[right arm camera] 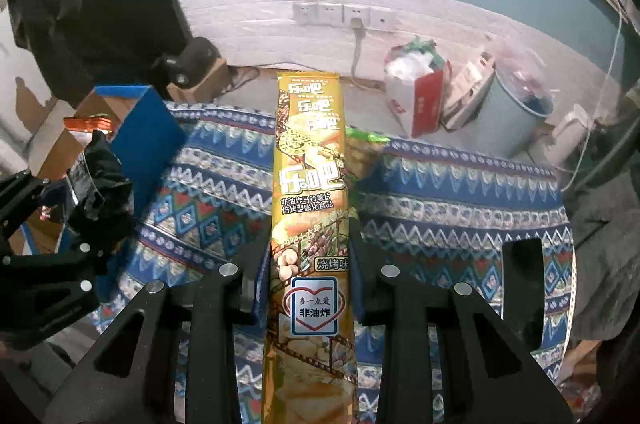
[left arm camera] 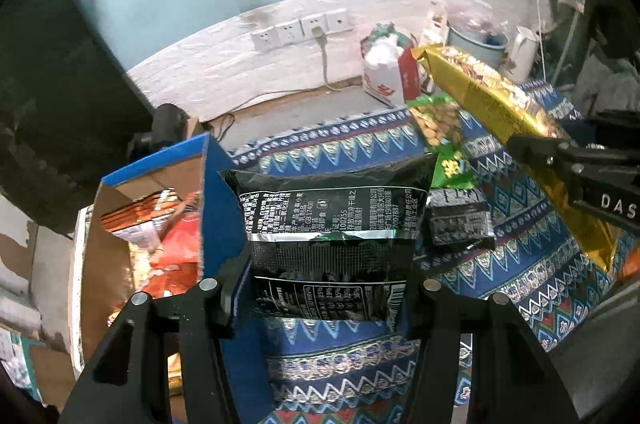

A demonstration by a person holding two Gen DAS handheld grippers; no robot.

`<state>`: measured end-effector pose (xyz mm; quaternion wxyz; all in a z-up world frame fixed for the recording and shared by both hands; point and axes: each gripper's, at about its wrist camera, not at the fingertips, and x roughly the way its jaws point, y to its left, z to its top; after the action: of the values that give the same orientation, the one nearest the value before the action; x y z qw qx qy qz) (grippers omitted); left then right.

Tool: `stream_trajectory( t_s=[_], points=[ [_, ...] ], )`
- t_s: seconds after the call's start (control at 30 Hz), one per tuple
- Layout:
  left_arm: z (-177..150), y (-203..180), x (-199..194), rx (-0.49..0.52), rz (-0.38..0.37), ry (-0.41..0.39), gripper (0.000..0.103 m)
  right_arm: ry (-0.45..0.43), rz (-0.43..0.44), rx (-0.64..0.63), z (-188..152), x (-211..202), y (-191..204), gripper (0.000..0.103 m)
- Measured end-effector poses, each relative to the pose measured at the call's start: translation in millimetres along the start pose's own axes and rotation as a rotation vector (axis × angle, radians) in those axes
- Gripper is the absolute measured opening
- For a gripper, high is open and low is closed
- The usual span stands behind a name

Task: Organize snacks
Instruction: 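Carry the gold stick pack with the right tool while the left tool carries the black bag to the box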

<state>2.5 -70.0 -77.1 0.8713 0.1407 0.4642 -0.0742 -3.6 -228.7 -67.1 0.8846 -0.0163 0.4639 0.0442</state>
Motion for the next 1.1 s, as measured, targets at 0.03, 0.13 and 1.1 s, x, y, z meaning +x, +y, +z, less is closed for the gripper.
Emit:
stream_trajectory(
  t_s=[0.03, 0.13, 1.1],
  points=[
    [0.2, 4.0, -1.6, -0.007, 0.002, -0.004, 0.056, -0.002, 0.004, -0.003, 2.3, -0.1, 3.6, 0.030],
    [-0.7, 19.7, -6.6, -0.035, 0.004, -0.011, 0.056, -0.005, 0.016, -0.017, 8.2, 1.0, 15.2, 0.030],
    [-47.7, 153.9, -20.8, -0.276, 0.062, -0.017, 0.056, -0.002, 0.157, -0.182, 57.6, 28.5, 154.3, 0.030]
  ],
)
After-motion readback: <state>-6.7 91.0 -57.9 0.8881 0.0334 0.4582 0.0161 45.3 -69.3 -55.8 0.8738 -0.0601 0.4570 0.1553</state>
